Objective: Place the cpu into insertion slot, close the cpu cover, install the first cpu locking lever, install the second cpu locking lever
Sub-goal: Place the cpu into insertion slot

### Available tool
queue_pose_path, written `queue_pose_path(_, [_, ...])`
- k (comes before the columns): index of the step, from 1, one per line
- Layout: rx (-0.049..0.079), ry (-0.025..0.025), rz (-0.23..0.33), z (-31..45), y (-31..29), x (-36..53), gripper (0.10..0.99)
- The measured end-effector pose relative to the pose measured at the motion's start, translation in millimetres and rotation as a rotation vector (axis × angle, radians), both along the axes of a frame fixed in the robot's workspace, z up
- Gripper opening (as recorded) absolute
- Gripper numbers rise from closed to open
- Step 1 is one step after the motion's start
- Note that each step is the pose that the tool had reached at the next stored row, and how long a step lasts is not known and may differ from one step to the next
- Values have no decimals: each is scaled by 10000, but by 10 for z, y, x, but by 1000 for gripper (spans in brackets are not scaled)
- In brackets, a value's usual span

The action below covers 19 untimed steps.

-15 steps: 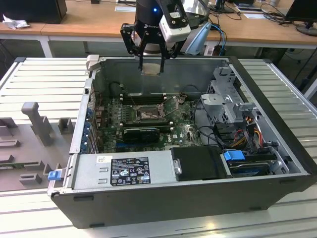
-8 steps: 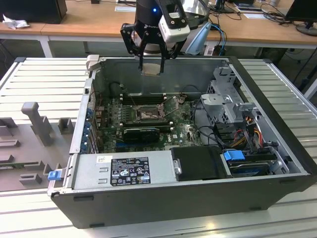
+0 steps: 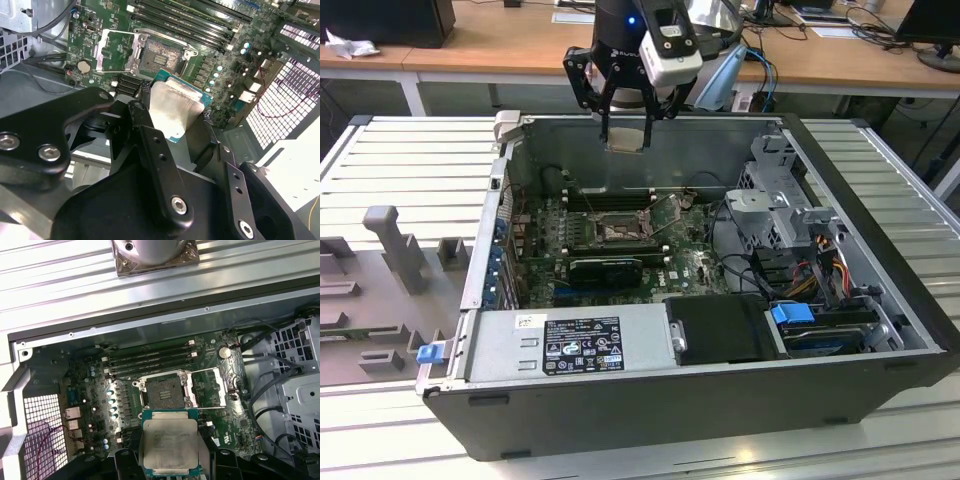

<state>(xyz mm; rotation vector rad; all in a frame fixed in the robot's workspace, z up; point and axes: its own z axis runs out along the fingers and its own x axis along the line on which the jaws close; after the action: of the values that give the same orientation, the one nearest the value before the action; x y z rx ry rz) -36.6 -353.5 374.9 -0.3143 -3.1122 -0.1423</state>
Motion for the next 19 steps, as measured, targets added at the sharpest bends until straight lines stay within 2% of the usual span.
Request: queue_pose_path(19, [0, 0, -366, -5, 0, 0, 529])
